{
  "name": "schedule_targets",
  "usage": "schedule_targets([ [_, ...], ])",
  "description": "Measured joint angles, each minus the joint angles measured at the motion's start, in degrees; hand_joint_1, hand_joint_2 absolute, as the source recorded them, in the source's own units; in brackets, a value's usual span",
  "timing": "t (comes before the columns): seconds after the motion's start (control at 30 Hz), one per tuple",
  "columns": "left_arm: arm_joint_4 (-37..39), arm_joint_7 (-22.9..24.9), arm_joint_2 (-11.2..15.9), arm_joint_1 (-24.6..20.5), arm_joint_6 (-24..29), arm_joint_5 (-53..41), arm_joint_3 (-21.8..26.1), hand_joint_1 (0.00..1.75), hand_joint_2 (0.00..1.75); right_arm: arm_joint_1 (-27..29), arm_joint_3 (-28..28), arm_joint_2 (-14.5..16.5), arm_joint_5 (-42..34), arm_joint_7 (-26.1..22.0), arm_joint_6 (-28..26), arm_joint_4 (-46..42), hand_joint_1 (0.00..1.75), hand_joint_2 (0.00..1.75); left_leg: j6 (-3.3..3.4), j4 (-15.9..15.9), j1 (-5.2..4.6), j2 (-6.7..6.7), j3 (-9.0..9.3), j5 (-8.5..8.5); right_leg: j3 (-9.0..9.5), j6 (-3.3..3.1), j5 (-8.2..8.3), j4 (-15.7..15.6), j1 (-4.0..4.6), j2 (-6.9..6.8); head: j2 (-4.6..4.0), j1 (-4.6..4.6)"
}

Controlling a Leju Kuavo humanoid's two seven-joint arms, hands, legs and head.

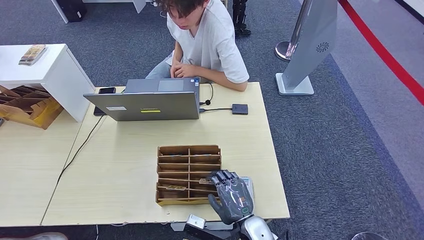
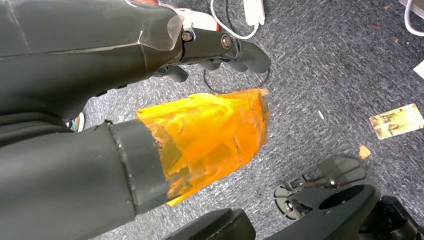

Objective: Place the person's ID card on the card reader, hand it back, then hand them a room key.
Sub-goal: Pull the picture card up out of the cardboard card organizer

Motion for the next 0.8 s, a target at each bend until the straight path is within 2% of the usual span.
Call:
schedule_targets([
  [0.47, 0.0, 0.0, 0.0, -0.1, -0.4, -0.5, -0.7, 0.0, 0.0, -1.4, 0.0, 0.7, -0.4, 0.0, 0.5, 0.8, 0.75, 1.75, 0.0, 0.0, 0.0, 0.0, 0.0, 0.0, 0.0, 0.0, 0.0, 0.0, 0.0, 0.0, 0.0, -0.01],
  [0.8, 0.0, 0.0, 0.0, -0.1, -0.7, -0.7, -0.9, 0.0, 0.0, -2.8, 0.0, 1.8, -1.0, 0.0, 1.0, 2.3, 0.82, 1.75, 0.0, 0.0, 0.0, 0.0, 0.0, 0.0, 0.0, 0.0, 0.0, 0.0, 0.0, 0.0, 0.0, 0.0],
])
